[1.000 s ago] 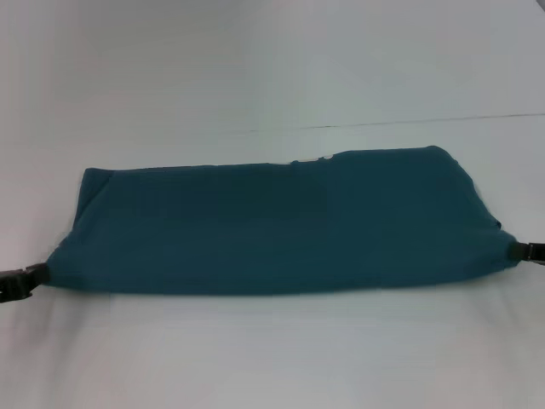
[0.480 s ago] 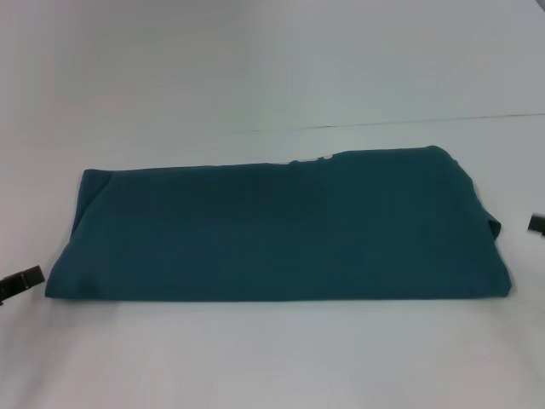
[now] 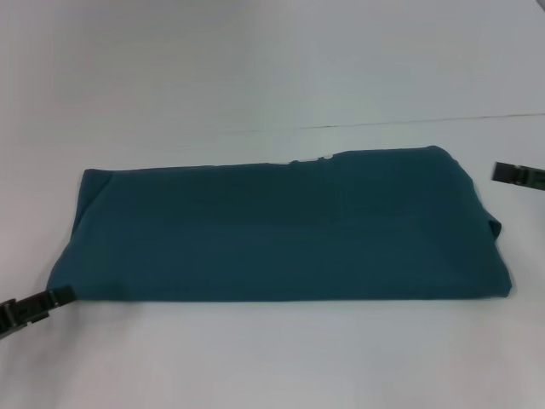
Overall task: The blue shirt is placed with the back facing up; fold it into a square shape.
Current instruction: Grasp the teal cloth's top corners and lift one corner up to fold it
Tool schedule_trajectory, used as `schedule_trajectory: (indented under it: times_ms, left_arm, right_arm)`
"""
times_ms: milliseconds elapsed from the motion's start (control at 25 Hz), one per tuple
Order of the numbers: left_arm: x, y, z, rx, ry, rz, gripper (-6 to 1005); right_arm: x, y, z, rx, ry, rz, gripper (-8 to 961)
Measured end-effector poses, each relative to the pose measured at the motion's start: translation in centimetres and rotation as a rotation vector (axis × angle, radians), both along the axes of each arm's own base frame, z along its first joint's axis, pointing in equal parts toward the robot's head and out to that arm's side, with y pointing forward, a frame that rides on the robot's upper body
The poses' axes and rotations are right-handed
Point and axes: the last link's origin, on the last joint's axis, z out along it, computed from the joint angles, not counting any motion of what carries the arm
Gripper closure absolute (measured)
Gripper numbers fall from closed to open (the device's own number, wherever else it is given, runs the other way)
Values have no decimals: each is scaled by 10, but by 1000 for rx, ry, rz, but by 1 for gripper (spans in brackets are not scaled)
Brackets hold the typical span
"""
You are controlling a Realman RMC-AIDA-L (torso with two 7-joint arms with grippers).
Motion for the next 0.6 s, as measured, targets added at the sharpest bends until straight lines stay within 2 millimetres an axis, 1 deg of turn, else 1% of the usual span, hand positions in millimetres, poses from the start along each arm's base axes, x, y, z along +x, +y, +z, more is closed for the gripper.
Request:
schedule_trajectory:
  times_ms: [80, 280, 480, 600]
  left_arm:
    - [0, 1, -4, -7, -14, 13, 289]
    - [0, 4, -6, -11, -22, 30, 216]
    - [-1, 7, -5, -20, -7, 47, 160]
    - [-2, 10, -5, -13, 5, 56, 126]
  right_arm:
    - [-9, 8, -3, -13, -10, 27, 83]
    - [-25, 24, -9, -32, -43, 72, 39]
    - [-33, 33, -18, -47, -66, 85, 40]
    - [-36, 35, -19, -31, -54, 85, 40]
